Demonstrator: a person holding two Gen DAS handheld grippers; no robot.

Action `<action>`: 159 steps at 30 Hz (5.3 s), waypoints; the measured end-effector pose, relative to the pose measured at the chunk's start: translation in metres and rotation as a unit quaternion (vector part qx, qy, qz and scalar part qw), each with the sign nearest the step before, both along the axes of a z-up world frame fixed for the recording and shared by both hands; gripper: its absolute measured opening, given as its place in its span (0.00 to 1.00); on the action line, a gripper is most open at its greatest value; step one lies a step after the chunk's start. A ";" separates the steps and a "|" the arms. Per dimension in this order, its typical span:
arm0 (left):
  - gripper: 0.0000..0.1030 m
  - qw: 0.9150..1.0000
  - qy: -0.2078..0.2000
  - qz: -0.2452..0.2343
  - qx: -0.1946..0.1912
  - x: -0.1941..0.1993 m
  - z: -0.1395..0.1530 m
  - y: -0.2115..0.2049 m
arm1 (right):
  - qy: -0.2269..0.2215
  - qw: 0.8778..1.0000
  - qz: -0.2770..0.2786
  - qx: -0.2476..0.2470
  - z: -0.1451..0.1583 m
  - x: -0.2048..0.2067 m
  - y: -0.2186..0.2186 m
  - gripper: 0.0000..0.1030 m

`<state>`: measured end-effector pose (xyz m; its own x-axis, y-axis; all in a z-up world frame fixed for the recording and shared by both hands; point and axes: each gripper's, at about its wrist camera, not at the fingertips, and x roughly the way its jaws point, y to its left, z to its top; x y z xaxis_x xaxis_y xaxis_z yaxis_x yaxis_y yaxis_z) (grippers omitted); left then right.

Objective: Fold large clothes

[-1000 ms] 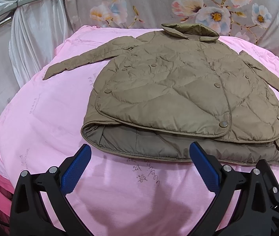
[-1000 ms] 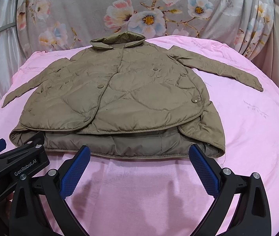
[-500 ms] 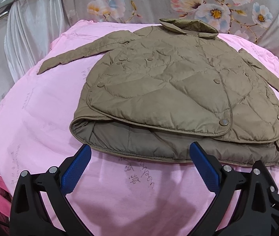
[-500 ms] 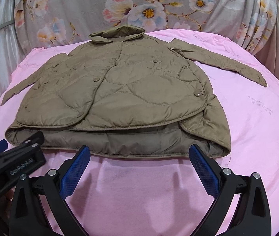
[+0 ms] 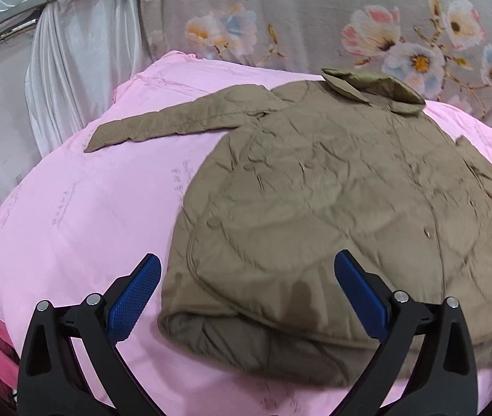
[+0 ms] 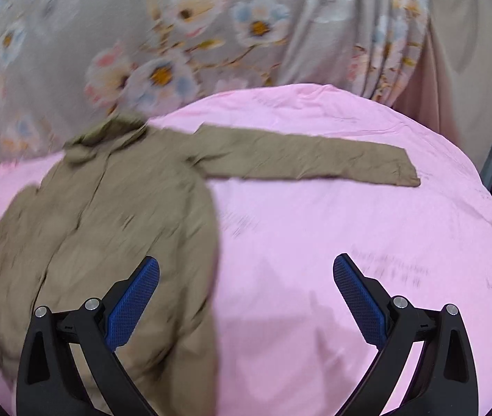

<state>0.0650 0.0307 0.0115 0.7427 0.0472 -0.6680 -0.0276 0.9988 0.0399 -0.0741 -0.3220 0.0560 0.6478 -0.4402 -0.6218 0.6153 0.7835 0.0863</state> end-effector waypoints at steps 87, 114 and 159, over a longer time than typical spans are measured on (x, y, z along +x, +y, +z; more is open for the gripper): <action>0.02 0.978 0.048 -0.055 -0.197 0.249 0.024 -0.028 | -0.183 0.938 0.071 0.285 -0.036 0.233 -0.058 0.04; 0.58 0.998 -0.033 -0.032 -0.049 0.200 0.001 -0.055 | -0.021 0.987 0.149 0.051 -0.016 0.239 0.060 0.22; 0.88 0.982 0.037 0.110 -0.147 0.233 -0.013 0.152 | 0.086 0.972 0.220 -0.004 -0.060 0.296 0.141 0.31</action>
